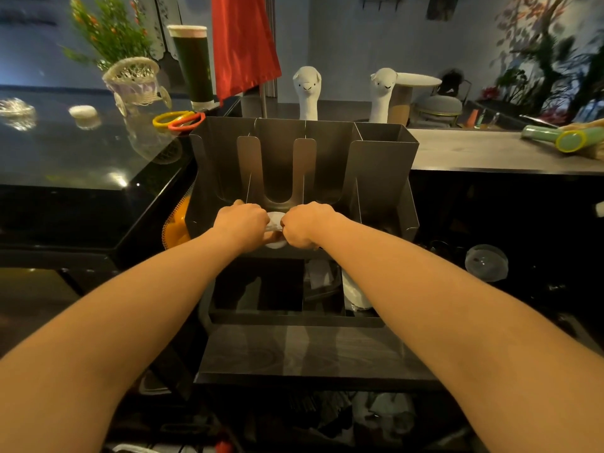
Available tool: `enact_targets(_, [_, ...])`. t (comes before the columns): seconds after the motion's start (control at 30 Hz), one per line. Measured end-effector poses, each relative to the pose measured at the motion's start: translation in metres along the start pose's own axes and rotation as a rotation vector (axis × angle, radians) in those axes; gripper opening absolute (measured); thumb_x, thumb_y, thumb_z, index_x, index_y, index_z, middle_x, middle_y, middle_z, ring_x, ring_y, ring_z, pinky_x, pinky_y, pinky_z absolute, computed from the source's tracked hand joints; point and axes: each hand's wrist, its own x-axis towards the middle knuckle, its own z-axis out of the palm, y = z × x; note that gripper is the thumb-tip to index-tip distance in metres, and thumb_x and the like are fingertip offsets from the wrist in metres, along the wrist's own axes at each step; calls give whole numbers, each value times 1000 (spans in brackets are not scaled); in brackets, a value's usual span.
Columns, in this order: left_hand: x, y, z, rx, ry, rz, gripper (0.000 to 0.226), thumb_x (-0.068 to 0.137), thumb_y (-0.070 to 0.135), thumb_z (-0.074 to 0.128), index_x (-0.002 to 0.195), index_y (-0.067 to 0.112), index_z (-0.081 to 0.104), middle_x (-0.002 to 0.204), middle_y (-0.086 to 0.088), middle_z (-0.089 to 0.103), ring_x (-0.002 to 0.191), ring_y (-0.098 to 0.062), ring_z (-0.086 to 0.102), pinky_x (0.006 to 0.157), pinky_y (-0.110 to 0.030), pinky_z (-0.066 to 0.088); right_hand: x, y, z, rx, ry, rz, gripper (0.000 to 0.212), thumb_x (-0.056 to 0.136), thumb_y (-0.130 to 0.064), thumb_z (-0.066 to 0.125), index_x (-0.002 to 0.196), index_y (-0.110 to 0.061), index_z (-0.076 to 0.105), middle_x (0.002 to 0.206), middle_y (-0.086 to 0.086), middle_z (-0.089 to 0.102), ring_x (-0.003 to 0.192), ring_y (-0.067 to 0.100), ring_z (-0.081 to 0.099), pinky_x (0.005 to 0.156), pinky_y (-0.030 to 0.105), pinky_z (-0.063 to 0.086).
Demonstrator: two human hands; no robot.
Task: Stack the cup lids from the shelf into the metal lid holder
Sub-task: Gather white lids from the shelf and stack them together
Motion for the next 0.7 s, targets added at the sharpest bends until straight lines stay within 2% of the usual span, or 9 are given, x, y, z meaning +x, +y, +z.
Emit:
enact_targets(0.1, [-3, 0, -1, 19, -23, -5, 51, 93, 63, 51, 124, 25, 62, 124, -2, 57, 121, -31, 48, 98, -47, 44, 0, 0, 0, 8, -2, -4, 27, 98, -28, 48, 121, -19, 60, 86, 0, 52, 71, 16, 53, 62, 33, 40])
enact_targets(0.17, [-7, 2, -4, -72, -12, -19, 53, 91, 61, 55, 132, 27, 55, 134, -2, 52, 129, -34, 42, 105, -52, 39, -4, -1, -2, 26, 15, 1, 28, 99, -29, 49, 123, -18, 59, 92, 1, 55, 70, 16, 54, 63, 33, 42])
enact_targets(0.23, [-15, 2, -5, -188, 73, -31, 56, 90, 57, 60, 138, 28, 49, 140, -1, 51, 135, -34, 39, 108, -56, 35, -10, 0, -3, 59, 57, 3, 31, 99, -29, 50, 126, -17, 57, 101, 3, 55, 66, 15, 52, 67, 33, 46])
enact_targets(0.3, [-24, 0, -7, -203, 169, -24, 56, 90, 49, 63, 140, 27, 47, 142, 0, 52, 139, -33, 36, 110, -56, 33, -17, 2, -4, 100, 144, -3, 33, 98, -30, 52, 129, -17, 55, 110, 5, 54, 67, 14, 51, 68, 34, 47])
enact_targets(0.4, [-36, -4, -13, -192, 266, -29, 51, 90, 42, 64, 136, 24, 52, 140, -1, 55, 139, -30, 37, 110, -54, 34, -28, 6, 1, 145, 358, -46, 40, 96, -30, 56, 134, -18, 50, 126, 7, 52, 86, 22, 57, 69, 34, 47])
enact_targets(0.47, [-45, -4, -16, -227, 353, -20, 43, 91, 41, 64, 129, 22, 59, 130, -1, 61, 132, -28, 44, 105, -48, 41, -38, 7, 5, 200, 493, -70, 38, 94, -26, 57, 131, -17, 50, 126, 6, 51, 83, 21, 57, 66, 30, 46])
enact_targets(0.57, [-62, 3, -18, -277, 484, 47, 29, 92, 38, 63, 114, 18, 66, 106, -1, 66, 105, -20, 56, 84, -34, 49, -60, 9, 14, 310, 609, -78, 31, 92, -23, 58, 121, -18, 52, 113, 3, 54, 75, 19, 57, 61, 27, 44])
enact_targets(0.63, [-74, 16, -19, -373, 462, 61, 21, 93, 36, 63, 105, 20, 67, 91, 5, 62, 84, -12, 57, 70, -26, 49, -76, 12, 27, 375, 618, -73, 25, 93, -22, 59, 117, -17, 52, 107, 2, 55, 78, 20, 59, 65, 28, 47])
enact_targets(0.7, [-82, 31, -15, -431, 388, 68, 15, 93, 38, 63, 98, 24, 66, 84, 10, 59, 76, -9, 59, 64, -23, 49, -90, 16, 44, 407, 581, -55, 24, 93, -22, 59, 115, -18, 52, 106, 2, 55, 83, 21, 58, 68, 32, 47])
